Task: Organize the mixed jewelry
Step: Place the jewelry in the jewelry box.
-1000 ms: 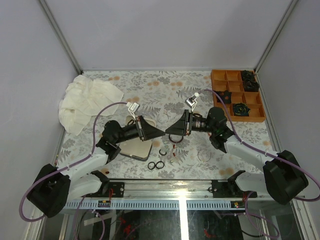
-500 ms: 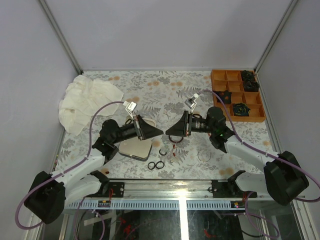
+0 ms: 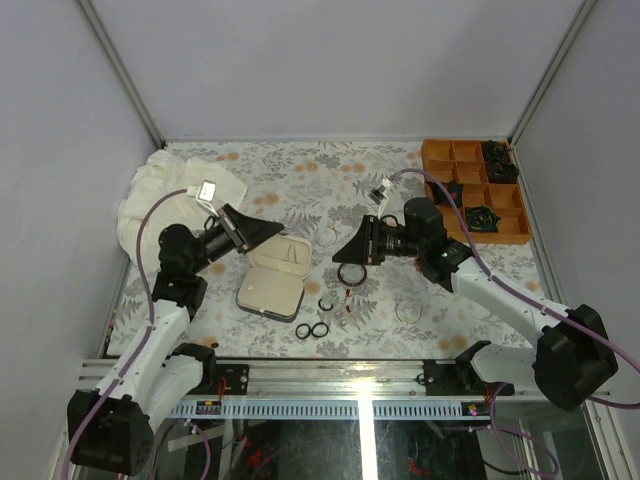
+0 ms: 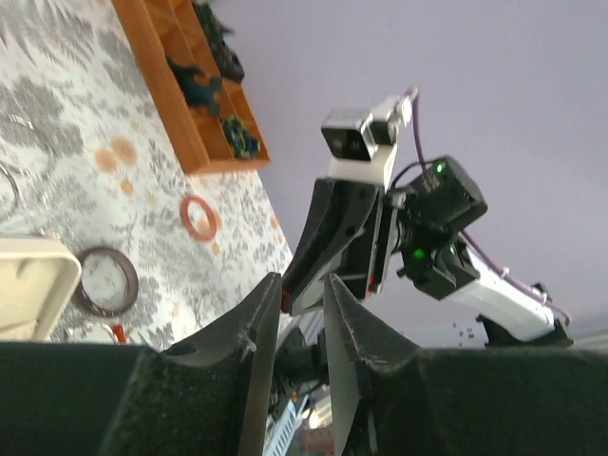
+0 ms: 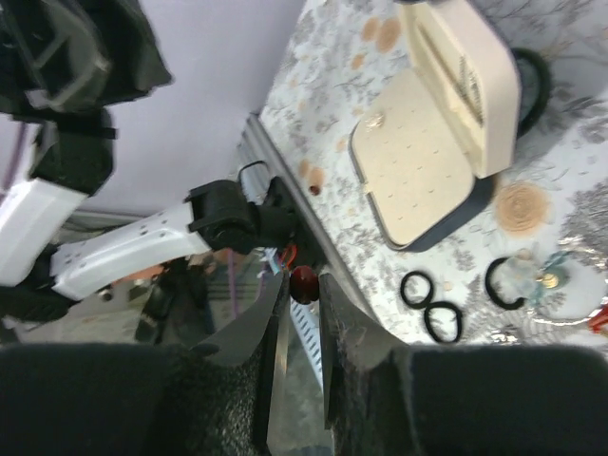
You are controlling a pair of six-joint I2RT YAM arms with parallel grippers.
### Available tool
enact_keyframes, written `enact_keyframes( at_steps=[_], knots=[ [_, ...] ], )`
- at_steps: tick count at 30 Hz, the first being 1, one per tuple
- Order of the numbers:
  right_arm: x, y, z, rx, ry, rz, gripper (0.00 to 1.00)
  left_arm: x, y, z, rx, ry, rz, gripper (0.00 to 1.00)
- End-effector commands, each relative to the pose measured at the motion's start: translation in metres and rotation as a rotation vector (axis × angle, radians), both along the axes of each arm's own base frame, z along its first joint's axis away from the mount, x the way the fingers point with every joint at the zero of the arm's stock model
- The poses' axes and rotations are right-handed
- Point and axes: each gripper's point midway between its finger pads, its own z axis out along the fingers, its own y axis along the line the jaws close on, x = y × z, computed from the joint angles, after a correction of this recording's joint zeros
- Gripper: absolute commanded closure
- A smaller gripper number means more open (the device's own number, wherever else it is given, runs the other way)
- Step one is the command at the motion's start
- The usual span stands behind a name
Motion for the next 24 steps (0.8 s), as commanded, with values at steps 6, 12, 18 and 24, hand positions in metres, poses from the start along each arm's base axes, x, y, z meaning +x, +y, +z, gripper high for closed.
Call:
enact_keyframes(
  at_steps=[6, 12, 18, 24],
  knots=[
    [0.015, 0.0, -0.034, -0.388, -0.201, -0.009, 0.81, 0.026, 0.041, 0.09, -0.089, -0.17, 0.111, 0.75],
    [0.013, 0.015, -0.058, -0.605, -0.305, 0.033, 0.82, 0.045, 0.073, 0.139, -0.182, -0.272, 0.186, 0.73],
    [0.015, 0.034, -0.067, -0.736, -0.381, 0.066, 0.82, 0.053, 0.083, 0.15, -0.277, -0.334, 0.119, 0.73],
    [0.015, 0.046, -0.08, -0.821, -0.424, 0.11, 0.82, 0.046, 0.107, 0.131, -0.25, -0.343, 0.135, 0.72]
  ],
)
